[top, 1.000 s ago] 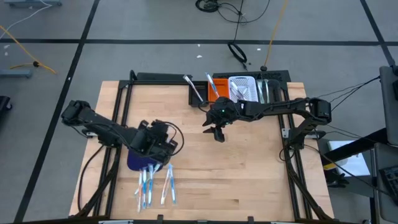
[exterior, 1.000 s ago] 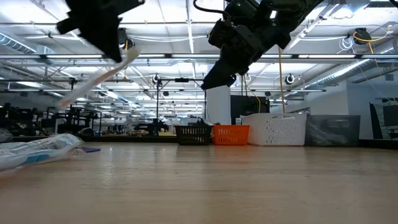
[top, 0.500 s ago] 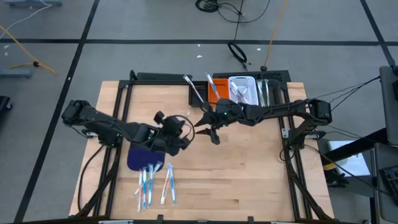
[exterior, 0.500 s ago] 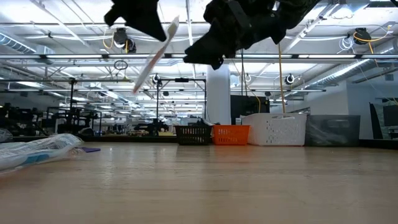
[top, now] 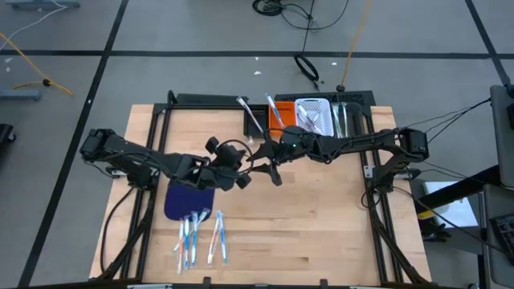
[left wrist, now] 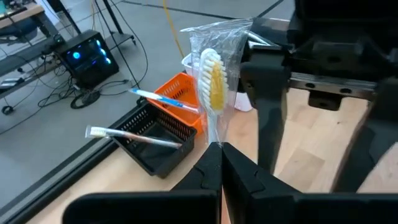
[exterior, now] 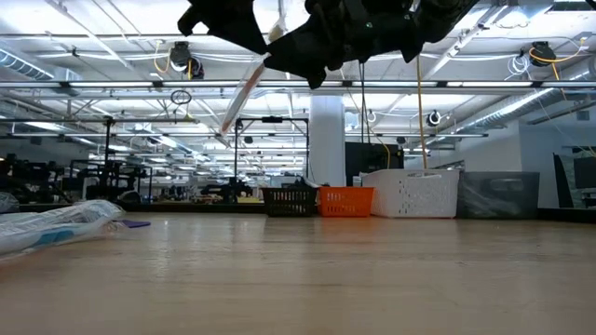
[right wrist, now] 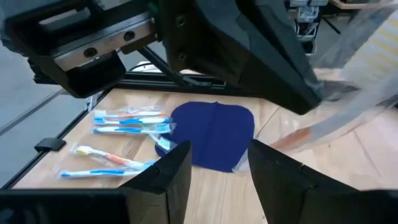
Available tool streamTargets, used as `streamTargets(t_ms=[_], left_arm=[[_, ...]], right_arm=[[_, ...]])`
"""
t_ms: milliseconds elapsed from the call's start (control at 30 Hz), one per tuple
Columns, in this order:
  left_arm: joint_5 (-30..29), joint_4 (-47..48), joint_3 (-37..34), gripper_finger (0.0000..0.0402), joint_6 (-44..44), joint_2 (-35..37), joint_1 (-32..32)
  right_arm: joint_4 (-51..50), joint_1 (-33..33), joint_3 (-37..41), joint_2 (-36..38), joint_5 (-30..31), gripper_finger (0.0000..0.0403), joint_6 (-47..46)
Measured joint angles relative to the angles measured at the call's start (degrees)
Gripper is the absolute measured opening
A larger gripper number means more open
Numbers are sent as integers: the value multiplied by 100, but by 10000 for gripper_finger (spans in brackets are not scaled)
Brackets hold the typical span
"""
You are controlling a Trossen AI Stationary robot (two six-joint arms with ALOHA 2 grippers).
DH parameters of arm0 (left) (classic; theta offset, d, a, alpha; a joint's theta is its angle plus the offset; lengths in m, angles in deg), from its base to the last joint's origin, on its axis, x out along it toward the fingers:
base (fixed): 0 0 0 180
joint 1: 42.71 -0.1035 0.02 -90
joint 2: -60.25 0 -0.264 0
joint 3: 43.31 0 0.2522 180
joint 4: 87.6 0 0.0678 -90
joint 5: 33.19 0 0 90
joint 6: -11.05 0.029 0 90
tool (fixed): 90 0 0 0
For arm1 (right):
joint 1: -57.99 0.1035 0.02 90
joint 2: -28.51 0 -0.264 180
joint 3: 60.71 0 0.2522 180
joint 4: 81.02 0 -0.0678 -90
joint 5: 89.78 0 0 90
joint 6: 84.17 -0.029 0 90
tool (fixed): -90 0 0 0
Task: Pick & Place Toothbrushes
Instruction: Put the orange toothbrush into the black bin
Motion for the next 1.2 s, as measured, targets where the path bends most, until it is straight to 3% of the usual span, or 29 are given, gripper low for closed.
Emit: streamTargets(t_ms=[467,833,1100,1200], left_arm=[[7,-416,0,0,454,-2,32],[24,-652,0,0,515,-4,111],[425,-1211,0,0,927,-7,68],[442,-1252,0,0,951,-7,46]], right_arm=[[72,-56,250,1,192,153,-57],[1782,-254,847,1,282,153,-619],[2011,-225,851,2,288,151,-668],[2024,-225,850,2,288,132,-817]])
